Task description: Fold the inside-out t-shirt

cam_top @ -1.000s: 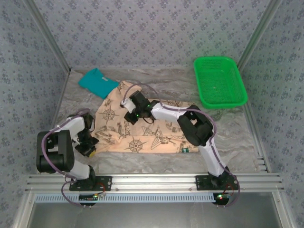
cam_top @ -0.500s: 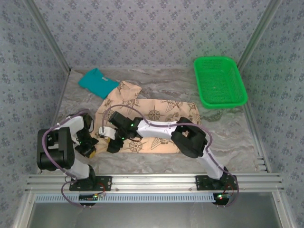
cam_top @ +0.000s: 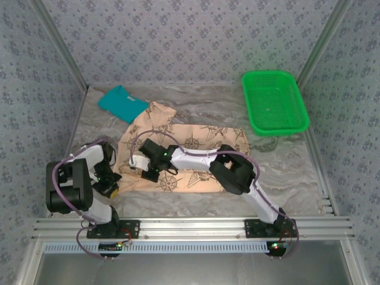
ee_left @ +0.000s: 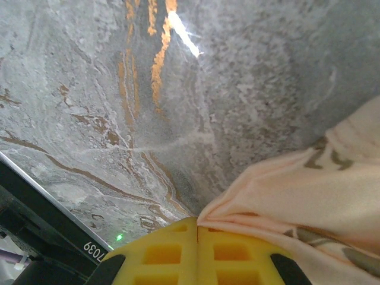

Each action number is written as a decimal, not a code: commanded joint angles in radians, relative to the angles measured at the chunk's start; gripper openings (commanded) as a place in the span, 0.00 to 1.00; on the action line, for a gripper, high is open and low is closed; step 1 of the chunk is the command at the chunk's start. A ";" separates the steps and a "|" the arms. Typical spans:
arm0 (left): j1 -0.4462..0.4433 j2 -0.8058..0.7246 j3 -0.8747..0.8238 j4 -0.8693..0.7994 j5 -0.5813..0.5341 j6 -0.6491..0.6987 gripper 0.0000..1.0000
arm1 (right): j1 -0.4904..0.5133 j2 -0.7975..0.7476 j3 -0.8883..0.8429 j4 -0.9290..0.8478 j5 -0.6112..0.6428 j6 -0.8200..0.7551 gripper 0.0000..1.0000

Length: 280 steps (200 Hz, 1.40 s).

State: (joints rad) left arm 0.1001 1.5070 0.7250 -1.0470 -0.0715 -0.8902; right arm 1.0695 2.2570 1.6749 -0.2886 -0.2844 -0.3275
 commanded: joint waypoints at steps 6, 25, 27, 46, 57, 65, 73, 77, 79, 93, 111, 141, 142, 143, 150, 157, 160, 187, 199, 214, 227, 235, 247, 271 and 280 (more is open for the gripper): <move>0.015 0.010 0.013 -0.037 -0.033 0.005 0.00 | -0.059 -0.025 0.040 0.001 -0.019 0.095 0.00; 0.022 0.018 0.014 -0.036 -0.032 0.008 0.00 | -0.114 0.002 0.090 -0.027 -0.026 0.141 0.00; 0.022 0.018 0.014 -0.035 -0.032 0.009 0.00 | -0.121 0.007 0.094 -0.030 -0.024 0.146 0.00; 0.031 0.025 0.015 -0.035 -0.030 0.010 0.00 | -0.175 0.044 0.129 -0.039 -0.016 0.185 0.00; 0.034 0.026 0.016 -0.034 -0.027 0.010 0.00 | -0.204 0.053 0.140 -0.039 -0.008 0.222 0.07; 0.036 0.026 0.016 -0.037 -0.025 0.011 0.00 | -0.218 0.054 0.146 -0.045 -0.007 0.245 0.34; 0.035 0.024 0.016 -0.037 -0.022 0.013 0.00 | -0.226 0.043 0.138 -0.044 -0.010 0.261 0.46; 0.035 0.024 0.016 -0.036 -0.020 0.014 0.00 | -0.230 0.032 0.127 -0.038 -0.016 0.265 0.47; 0.036 0.023 0.017 -0.037 -0.020 0.015 0.00 | -0.232 0.026 0.121 -0.034 -0.020 0.269 0.47; 0.036 0.017 0.022 -0.047 -0.022 0.013 0.00 | -0.236 -0.032 0.076 -0.027 -0.002 0.288 0.49; 0.035 -0.004 0.024 -0.067 -0.021 0.006 0.00 | -0.233 -0.135 -0.018 -0.021 0.063 0.290 0.52; 0.059 -0.062 0.034 -0.115 -0.017 -0.010 0.00 | -0.198 -0.335 -0.277 -0.015 0.224 0.325 0.53; 0.062 -0.064 0.035 -0.117 -0.018 -0.010 0.00 | -0.196 -0.343 -0.289 -0.011 0.231 0.329 0.53; 0.063 -0.066 0.035 -0.119 -0.019 -0.010 0.00 | -0.194 -0.348 -0.301 -0.008 0.234 0.334 0.53; 0.079 -0.082 0.039 -0.128 -0.025 -0.012 0.00 | -0.183 -0.406 -0.381 0.013 0.252 0.364 0.53; 0.091 -0.099 0.040 -0.132 -0.033 -0.009 0.00 | -0.172 -0.460 -0.450 0.018 0.258 0.400 0.53; 0.096 -0.105 0.041 -0.135 -0.037 -0.010 0.00 | -0.169 -0.482 -0.470 0.018 0.264 0.416 0.53; 0.125 -0.122 0.038 -0.136 -0.030 -0.003 0.00 | -0.133 -0.641 -0.722 0.010 0.358 0.636 0.51; 0.129 -0.107 0.038 -0.132 -0.031 -0.004 0.00 | -0.130 -0.687 -0.813 0.016 0.379 0.723 0.50; 0.134 -0.089 0.044 -0.126 -0.043 -0.008 0.00 | -0.127 -0.727 -0.884 -0.012 0.406 0.804 0.49; 0.133 -0.088 0.052 -0.106 -0.016 0.015 0.00 | -0.116 -0.767 -0.921 -0.040 0.419 0.826 0.48; 0.123 -0.096 0.060 -0.087 0.031 0.041 0.00 | -0.113 -0.787 -0.932 -0.070 0.430 0.844 0.48; 0.060 -0.113 0.092 -0.089 0.069 0.028 0.00 | -0.122 -0.810 -0.945 -0.116 0.433 0.880 0.47; -0.168 -0.135 0.190 -0.116 0.004 -0.063 0.08 | -0.168 -0.869 -0.994 -0.173 0.414 0.948 0.47; -0.237 -0.127 0.220 -0.123 -0.023 -0.102 0.11 | -0.197 -0.899 -1.011 -0.195 0.409 0.988 0.47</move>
State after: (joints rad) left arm 0.0135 1.4033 0.8501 -1.1328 -0.0608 -0.9024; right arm 0.9260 1.4258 0.7094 -0.3840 0.1066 0.5293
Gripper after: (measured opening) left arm 0.074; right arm 0.470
